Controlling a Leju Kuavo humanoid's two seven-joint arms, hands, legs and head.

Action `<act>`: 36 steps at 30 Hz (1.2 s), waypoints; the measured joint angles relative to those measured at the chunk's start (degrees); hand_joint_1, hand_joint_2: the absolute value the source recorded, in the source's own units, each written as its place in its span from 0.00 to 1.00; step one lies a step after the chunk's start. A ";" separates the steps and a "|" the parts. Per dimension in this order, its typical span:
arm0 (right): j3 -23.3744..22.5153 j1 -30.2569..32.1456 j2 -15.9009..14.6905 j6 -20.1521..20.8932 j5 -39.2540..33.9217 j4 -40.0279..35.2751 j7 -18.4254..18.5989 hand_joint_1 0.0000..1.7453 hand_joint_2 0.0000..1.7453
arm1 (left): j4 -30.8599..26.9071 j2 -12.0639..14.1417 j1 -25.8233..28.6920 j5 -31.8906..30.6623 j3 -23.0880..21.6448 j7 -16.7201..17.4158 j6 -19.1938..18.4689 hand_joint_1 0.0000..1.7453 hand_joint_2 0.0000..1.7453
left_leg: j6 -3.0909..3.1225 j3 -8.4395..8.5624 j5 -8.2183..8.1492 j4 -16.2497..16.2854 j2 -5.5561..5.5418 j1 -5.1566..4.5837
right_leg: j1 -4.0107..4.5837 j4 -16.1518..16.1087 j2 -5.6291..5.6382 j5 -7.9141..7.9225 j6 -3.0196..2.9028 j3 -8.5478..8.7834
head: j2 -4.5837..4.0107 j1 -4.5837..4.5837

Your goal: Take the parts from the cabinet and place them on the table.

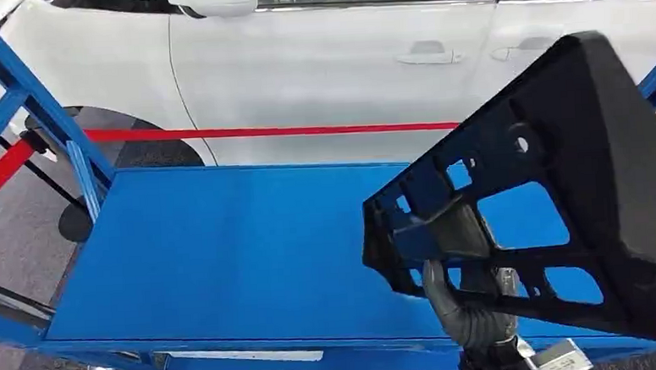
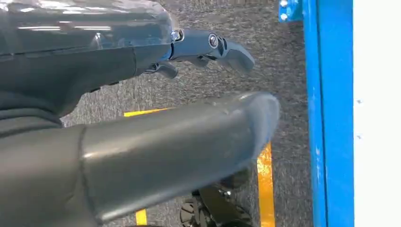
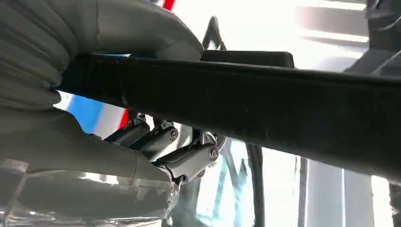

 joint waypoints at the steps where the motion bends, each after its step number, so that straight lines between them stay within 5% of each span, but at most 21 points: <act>1: -0.11 1.41 0.24 1.38 -0.48 0.00 -1.53 1.00 1.00 | 0.07 0.00 0.04 0.24 0.00 0.15 0.02 0.00 0.00 | 0.34 0.01 0.26 -0.29 0.04 0.09 | 0.02 -0.10 0.00 0.16 0.27 0.06 | 0.00 -0.02; 3: -0.50 4.19 0.90 3.07 -0.63 -0.06 -4.23 1.00 1.00 | 0.15 -0.46 0.03 0.87 0.00 0.33 0.09 0.00 0.00 | 1.10 -0.03 1.20 -1.45 0.29 0.76 | 0.13 1.40 0.22 -2.18 1.02 -0.40 | 0.00 0.15; 6: -0.68 7.81 1.66 4.38 -0.35 -0.17 -6.20 1.00 1.00 | 0.17 -0.50 0.06 1.33 0.00 0.61 0.11 0.00 0.00 | 1.29 -1.20 1.93 -1.39 0.42 0.76 | -0.73 13.36 0.17 -10.28 1.92 -4.68 | 0.00 0.48; 7: -0.70 8.87 1.94 4.54 0.26 -0.17 -6.64 1.00 1.00 | 0.17 -0.52 0.06 1.61 0.00 0.63 0.02 0.00 0.00 | 1.19 -1.69 2.22 -1.32 0.48 0.77 | -0.97 16.47 0.16 -11.52 2.16 -5.54 | 0.00 0.50; 9: -0.70 10.41 2.34 4.78 0.90 -0.17 -7.03 1.00 1.00 | 0.17 -0.70 0.07 1.92 0.00 0.72 -0.02 0.00 0.00 | 0.89 -2.55 2.83 -1.20 0.54 0.85 | -1.46 14.39 0.10 -9.49 2.45 -3.18 | 0.00 0.48; 11: -0.70 11.40 2.84 4.98 1.16 -0.17 -7.34 1.00 1.00 | 0.17 -0.92 0.04 2.10 0.00 0.79 -0.02 0.00 0.00 | 0.44 -3.17 3.46 -1.15 0.53 0.95 | -1.68 4.44 -0.01 -5.27 2.43 3.44 | 0.00 0.50; 12: -0.70 11.68 3.06 5.13 1.21 -0.17 -7.47 1.00 1.00 | 0.17 -0.94 -0.01 2.10 0.00 0.81 -0.02 0.00 0.00 | 0.07 -3.25 3.81 -1.08 0.51 0.96 | -1.72 -0.74 -0.02 -4.97 2.32 7.06 | 0.00 0.52; 13: -0.70 11.89 3.32 5.46 1.23 -0.17 -7.60 1.00 1.00 | 0.17 -0.96 0.00 2.10 0.00 0.96 -0.02 0.00 0.00 | -0.35 -3.43 4.13 -1.01 0.45 0.76 | -1.21 -2.42 0.09 -5.16 2.17 7.80 | 0.00 0.48; 17: -0.72 13.42 4.20 6.11 1.32 0.00 -8.26 1.00 1.00 | 0.35 -0.96 0.21 2.10 0.00 1.59 0.04 0.00 0.00 | -2.01 -3.57 5.77 -1.63 0.28 0.83 | -1.17 -2.48 0.18 -3.63 0.51 6.30 | 0.00 0.35; 19: -0.72 13.77 4.61 6.14 1.34 0.04 -8.32 1.00 1.00 | 0.39 -1.05 0.13 2.07 0.00 1.66 0.04 0.00 0.00 | -2.12 -5.01 1.07 1.30 0.32 1.08 | -1.31 -2.51 -0.14 -2.54 -0.61 5.15 | 0.00 0.11; 26: -0.72 13.82 4.72 6.14 1.34 0.04 -8.32 1.00 1.00 | 0.39 -1.12 0.14 2.05 0.00 1.66 0.04 0.00 0.00 | -2.14 -5.27 0.17 2.08 0.31 1.10 | -1.29 -2.49 -0.16 -2.41 -0.75 4.99 | 0.00 -0.02; 27: -0.72 14.15 4.94 6.14 1.38 0.07 -8.37 1.00 1.00 | 0.39 -1.22 0.13 2.07 0.00 1.68 0.04 0.00 0.00 | -2.31 -6.60 -4.21 7.35 0.33 1.16 | -1.10 -2.40 -0.19 -1.79 -0.92 4.10 | 0.00 -0.13; 28: -0.72 14.26 5.01 6.16 1.42 0.09 -8.36 1.00 1.00 | 0.39 -1.22 0.11 2.07 0.00 1.70 0.04 0.00 0.00 | -2.40 -7.19 -5.74 9.88 0.33 1.14 | -0.98 -2.30 -0.20 -1.49 -0.98 3.74 | -0.02 -0.13; 29: -0.74 14.65 5.18 6.14 1.45 0.22 -8.36 1.00 1.00 | 0.39 -1.22 0.08 2.07 0.00 1.70 0.04 0.00 0.00 | -2.33 -7.49 -7.06 16.90 0.32 1.05 | -0.43 -1.68 -0.21 -0.26 -1.06 1.51 | 0.00 -0.15; 30: -0.74 14.95 5.46 6.14 1.49 0.22 -8.39 1.00 1.00 | 0.42 -1.11 -0.20 2.07 0.00 1.73 0.07 0.00 0.00 | -0.27 6.50 -4.32 -1.53 0.31 0.14 | 0.26 -0.10 -0.17 1.10 -0.50 -1.25 | 0.00 -0.13; 34: -0.76 15.26 5.66 6.31 1.91 0.17 -8.87 1.00 1.00 | 0.42 -1.27 -0.15 2.05 -0.02 1.81 0.00 0.00 0.00 | 0.56 5.62 -2.62 -2.67 0.33 0.11 | 0.12 -0.40 -0.23 2.80 0.98 -1.42 | 0.00 -0.22; 35: -0.76 15.42 5.68 6.40 2.21 0.11 -9.13 1.00 1.00 | 0.42 -1.40 -0.24 2.07 -0.09 1.81 -0.02 0.00 0.00 | 0.86 5.21 -1.88 -3.00 0.84 0.43 | -0.20 0.22 0.01 1.74 1.25 -1.80 | 0.00 -0.44; 36: -0.76 15.63 5.70 6.53 2.50 0.09 -9.44 1.00 1.00 | 0.42 -1.42 -0.36 2.05 -0.11 1.88 -0.02 0.00 0.00 | 1.32 4.50 -1.31 -3.01 0.83 0.45 | -0.22 1.71 0.01 -0.98 1.52 -2.65 | 0.00 -0.30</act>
